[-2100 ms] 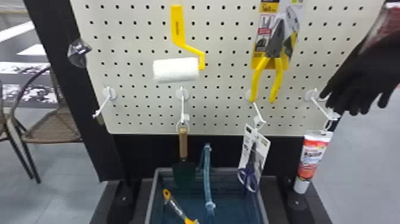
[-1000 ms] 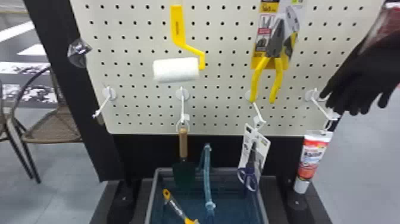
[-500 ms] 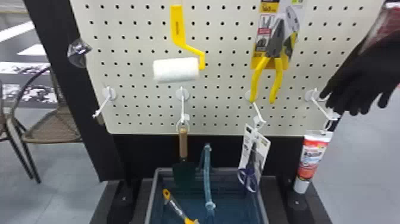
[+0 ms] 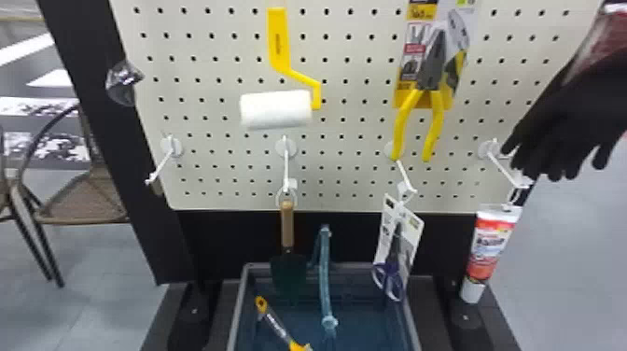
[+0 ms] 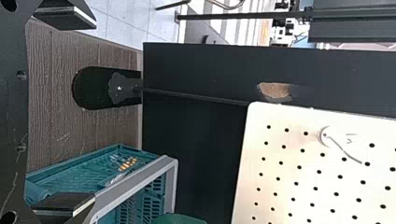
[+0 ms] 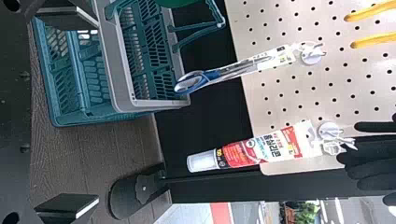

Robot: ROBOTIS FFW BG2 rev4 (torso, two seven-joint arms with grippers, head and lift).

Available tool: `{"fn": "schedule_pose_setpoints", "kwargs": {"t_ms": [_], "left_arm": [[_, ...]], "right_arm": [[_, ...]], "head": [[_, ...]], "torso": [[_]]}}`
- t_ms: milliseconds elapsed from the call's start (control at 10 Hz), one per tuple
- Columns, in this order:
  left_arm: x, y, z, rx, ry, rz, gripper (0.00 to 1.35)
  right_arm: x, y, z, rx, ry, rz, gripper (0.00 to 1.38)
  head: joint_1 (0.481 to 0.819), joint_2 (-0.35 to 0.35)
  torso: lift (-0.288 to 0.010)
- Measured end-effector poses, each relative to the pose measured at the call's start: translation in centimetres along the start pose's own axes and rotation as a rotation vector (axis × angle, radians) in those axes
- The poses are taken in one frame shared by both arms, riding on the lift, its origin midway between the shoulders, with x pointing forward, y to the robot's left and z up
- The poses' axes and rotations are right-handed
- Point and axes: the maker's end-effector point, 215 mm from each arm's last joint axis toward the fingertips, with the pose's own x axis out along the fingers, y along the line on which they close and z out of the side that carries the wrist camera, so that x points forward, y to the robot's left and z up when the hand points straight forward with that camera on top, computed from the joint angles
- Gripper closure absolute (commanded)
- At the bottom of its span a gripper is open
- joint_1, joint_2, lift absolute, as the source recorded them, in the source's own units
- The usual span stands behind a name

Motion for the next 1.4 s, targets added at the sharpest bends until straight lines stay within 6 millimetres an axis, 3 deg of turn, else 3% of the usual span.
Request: {"fn": "schedule_pose_setpoints", "kwargs": {"t_ms": [1400], "left_arm": [[0.00,0.00,0.00,0.000,0.000,0.000,0.00]], "right_arm": [[0.00,0.00,0.00,0.000,0.000,0.000,0.00]], "head": [[0.549,0.000]], "torso": [[-0.100]]}}
